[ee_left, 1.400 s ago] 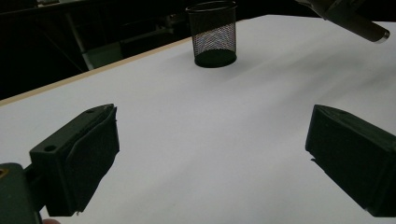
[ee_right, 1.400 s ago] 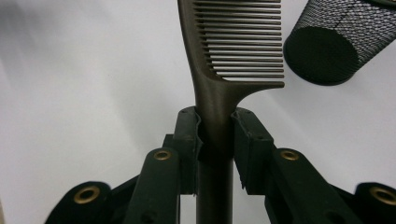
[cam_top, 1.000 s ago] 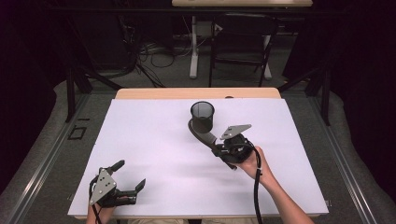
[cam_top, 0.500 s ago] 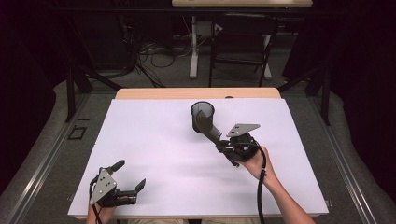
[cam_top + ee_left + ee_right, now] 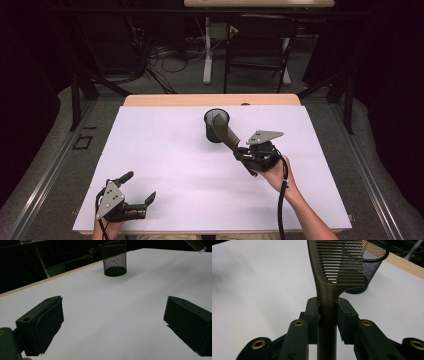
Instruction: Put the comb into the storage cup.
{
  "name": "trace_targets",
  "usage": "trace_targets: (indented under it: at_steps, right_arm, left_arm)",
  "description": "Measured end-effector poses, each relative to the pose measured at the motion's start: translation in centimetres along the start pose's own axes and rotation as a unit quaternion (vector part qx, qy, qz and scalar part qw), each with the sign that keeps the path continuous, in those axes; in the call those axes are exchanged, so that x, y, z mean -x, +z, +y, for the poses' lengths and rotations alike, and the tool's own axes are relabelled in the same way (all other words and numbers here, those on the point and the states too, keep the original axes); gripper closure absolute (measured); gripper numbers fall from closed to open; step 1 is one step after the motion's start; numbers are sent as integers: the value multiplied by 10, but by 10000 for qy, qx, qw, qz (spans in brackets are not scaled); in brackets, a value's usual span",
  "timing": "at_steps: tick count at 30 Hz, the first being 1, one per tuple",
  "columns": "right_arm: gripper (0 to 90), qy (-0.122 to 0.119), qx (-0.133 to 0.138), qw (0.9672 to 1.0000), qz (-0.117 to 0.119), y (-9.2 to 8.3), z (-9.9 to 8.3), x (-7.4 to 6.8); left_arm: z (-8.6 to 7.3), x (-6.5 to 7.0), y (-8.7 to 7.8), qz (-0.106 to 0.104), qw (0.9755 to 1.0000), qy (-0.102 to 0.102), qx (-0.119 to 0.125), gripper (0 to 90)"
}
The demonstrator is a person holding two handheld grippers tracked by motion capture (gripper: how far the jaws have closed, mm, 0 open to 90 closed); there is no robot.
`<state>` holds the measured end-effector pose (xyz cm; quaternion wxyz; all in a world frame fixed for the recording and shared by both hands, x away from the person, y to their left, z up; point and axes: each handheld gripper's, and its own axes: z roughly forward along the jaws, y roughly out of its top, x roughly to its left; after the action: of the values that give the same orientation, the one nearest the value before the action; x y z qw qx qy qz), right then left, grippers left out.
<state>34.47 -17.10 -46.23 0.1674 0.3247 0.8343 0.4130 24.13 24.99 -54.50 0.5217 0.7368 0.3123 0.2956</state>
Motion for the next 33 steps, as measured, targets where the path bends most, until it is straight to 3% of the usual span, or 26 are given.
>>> trace_targets:
  at_steps: [17,33]
  right_arm:
    - [727,114,278,9994,-146,-12,1,9]
    - [727,171,602,9977,-269,-11,-2,13]
  left_arm:
    - [0,0,0,-19,10000,-7,5,28]
    - [0,1,0,-4,10000,15,14,28]
